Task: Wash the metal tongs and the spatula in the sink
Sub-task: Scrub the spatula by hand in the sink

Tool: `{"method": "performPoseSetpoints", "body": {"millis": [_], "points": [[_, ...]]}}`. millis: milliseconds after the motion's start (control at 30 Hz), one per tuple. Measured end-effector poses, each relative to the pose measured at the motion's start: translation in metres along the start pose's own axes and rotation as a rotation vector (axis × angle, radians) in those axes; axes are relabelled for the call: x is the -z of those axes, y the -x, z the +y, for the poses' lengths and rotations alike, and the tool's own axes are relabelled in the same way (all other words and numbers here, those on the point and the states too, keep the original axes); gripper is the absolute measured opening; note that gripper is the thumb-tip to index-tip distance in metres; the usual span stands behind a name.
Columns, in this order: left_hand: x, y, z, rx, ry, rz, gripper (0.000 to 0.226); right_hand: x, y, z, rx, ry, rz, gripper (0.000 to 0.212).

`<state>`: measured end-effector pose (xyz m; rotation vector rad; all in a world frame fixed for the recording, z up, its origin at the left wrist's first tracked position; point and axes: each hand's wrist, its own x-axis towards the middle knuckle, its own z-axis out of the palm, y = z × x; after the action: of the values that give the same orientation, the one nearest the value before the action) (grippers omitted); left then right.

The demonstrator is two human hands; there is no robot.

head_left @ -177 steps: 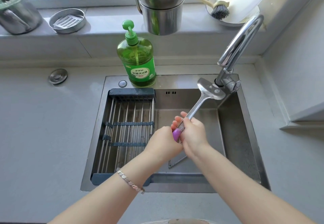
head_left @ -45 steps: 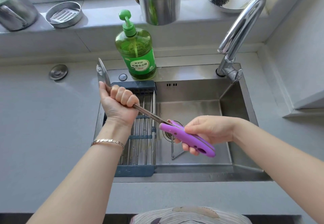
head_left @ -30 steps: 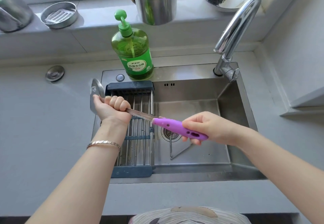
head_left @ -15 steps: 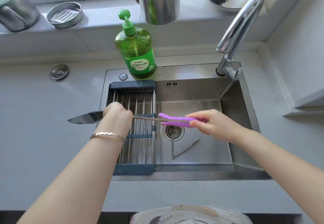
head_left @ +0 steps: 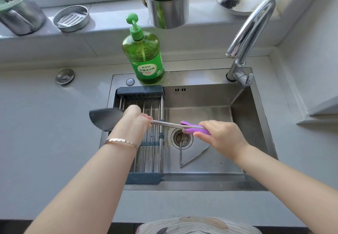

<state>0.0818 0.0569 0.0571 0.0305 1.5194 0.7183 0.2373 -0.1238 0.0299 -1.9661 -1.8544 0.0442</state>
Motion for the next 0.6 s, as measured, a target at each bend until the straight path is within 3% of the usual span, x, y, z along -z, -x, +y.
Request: {"method": "performPoseSetpoints", "body": {"millis": [33,100,167,233,300,367,467,500,600], "points": [[-0.001,0.010,-0.002,-0.007,-0.057,-0.009,0.026,0.002,-0.003,-0.003,-0.152,-0.095,-0.043,0.063],[-0.002,0.031,-0.007,-0.032,0.058,-0.184,0.014,0.007,-0.014,-0.012,-0.506,-0.418,-0.290,0.060],[-0.001,0.046,-0.024,-0.091,0.054,-0.377,0.022,0.012,-0.028,-0.021,-0.786,-0.818,-0.506,0.058],[-0.002,0.059,-0.046,-0.133,-0.021,-0.461,0.034,0.017,-0.039,-0.032,-0.911,-1.138,-0.632,0.054],[-0.004,0.063,-0.060,-0.162,0.038,-0.405,0.042,0.020,-0.045,-0.040,-0.914,-1.231,-0.640,0.052],[-0.003,0.061,-0.056,-0.168,0.141,-0.277,0.044,0.021,-0.043,-0.046,-0.736,-0.950,-0.500,0.046],[-0.003,0.053,-0.045,-0.158,0.259,-0.116,0.044,0.018,-0.025,-0.050,-0.224,-0.161,-0.048,0.040],[-0.004,0.052,-0.047,-0.162,0.263,-0.100,0.044,0.015,-0.018,-0.057,-0.108,0.015,0.022,0.042],[-0.002,0.056,-0.060,-0.180,0.101,-0.138,0.046,-0.001,-0.012,-0.084,0.046,0.159,-0.025,0.048]]}}
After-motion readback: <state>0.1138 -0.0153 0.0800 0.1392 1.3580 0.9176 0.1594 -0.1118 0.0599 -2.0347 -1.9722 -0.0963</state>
